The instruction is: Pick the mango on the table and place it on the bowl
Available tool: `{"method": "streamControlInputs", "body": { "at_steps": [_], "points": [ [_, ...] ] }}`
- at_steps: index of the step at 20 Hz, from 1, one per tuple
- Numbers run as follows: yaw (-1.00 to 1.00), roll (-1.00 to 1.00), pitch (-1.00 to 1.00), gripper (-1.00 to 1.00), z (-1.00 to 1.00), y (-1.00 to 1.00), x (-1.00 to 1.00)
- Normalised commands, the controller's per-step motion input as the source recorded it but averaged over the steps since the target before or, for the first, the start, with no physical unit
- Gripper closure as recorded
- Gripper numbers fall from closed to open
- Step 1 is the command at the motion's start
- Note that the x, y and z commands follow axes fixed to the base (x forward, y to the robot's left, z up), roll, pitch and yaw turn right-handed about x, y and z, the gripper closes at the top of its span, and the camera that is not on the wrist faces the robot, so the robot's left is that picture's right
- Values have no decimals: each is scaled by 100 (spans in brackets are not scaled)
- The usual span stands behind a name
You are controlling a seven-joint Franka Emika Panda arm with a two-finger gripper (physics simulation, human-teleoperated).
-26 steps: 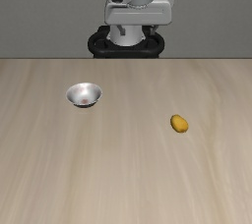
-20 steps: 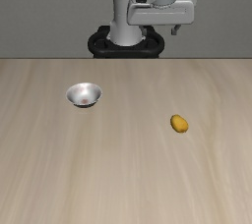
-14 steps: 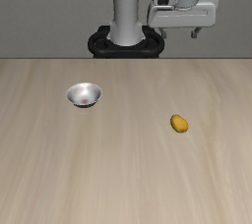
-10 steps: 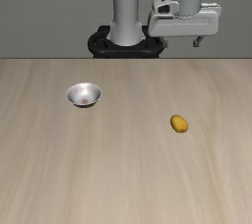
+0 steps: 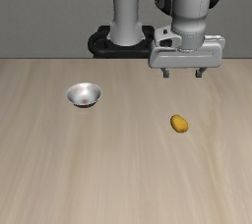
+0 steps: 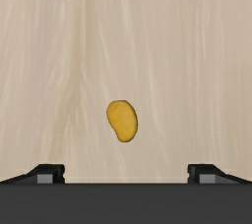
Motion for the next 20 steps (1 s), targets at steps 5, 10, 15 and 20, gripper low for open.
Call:
{"method": "streamControlInputs", "body": {
  "at_steps": [5,10,15,20],
  "points": [
    [0,0,0,-100,-100,0,0],
    [0,0,0,-100,-100,0,0],
    [0,0,0,-100,-100,0,0],
    [0,0,0,100,-20,0,0]
  ]
}}
